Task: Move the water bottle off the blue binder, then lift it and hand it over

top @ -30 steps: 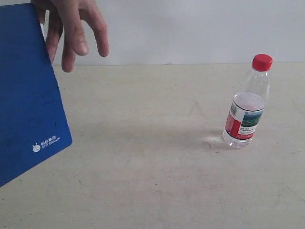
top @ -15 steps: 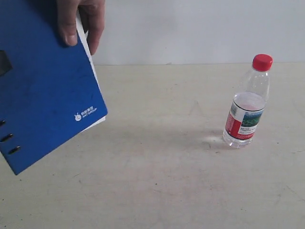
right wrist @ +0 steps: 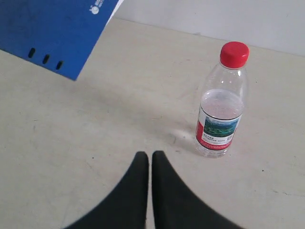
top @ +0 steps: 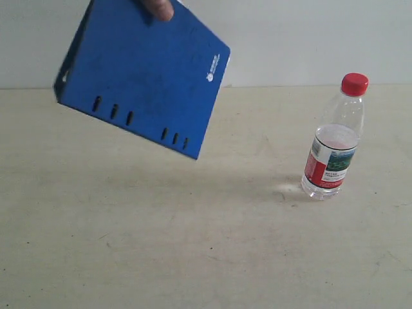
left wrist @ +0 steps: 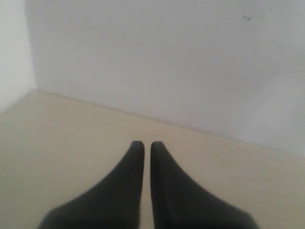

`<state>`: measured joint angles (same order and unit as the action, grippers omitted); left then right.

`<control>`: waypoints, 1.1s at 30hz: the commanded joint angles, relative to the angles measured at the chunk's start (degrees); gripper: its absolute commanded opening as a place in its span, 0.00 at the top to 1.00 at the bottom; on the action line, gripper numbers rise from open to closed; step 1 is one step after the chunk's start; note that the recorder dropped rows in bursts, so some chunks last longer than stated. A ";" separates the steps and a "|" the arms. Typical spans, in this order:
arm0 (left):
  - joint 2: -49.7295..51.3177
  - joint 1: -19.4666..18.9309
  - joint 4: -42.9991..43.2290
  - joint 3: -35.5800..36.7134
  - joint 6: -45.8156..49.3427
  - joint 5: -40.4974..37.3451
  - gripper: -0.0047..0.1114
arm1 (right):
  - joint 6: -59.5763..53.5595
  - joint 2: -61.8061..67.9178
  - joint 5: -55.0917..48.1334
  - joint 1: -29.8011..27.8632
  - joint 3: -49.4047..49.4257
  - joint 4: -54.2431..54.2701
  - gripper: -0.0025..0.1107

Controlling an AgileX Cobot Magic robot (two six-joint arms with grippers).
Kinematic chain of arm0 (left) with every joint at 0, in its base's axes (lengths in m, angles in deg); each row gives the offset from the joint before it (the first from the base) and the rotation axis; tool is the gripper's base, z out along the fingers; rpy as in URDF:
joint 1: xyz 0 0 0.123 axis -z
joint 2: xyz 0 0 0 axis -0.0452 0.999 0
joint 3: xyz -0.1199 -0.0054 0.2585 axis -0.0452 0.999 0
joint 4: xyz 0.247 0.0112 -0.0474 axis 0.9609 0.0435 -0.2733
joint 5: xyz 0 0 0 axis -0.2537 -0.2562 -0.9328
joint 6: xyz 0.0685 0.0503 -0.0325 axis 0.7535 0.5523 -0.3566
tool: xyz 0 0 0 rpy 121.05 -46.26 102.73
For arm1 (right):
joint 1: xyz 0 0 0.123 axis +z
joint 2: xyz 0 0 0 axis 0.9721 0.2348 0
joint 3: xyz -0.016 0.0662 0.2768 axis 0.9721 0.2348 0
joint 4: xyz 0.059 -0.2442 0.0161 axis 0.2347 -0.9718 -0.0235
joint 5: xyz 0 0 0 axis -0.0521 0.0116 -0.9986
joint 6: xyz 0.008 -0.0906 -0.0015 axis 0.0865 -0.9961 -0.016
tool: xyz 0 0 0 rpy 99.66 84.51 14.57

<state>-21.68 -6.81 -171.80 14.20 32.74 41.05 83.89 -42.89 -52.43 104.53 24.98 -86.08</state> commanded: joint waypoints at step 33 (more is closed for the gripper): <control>-34.77 3.26 -4.00 10.27 0.16 6.97 0.92 | 0.23 -0.24 0.74 -0.09 -0.07 -2.32 0.98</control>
<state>-57.26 -4.04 -175.39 22.52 25.07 43.80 83.89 -42.98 -52.43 104.53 24.98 -88.58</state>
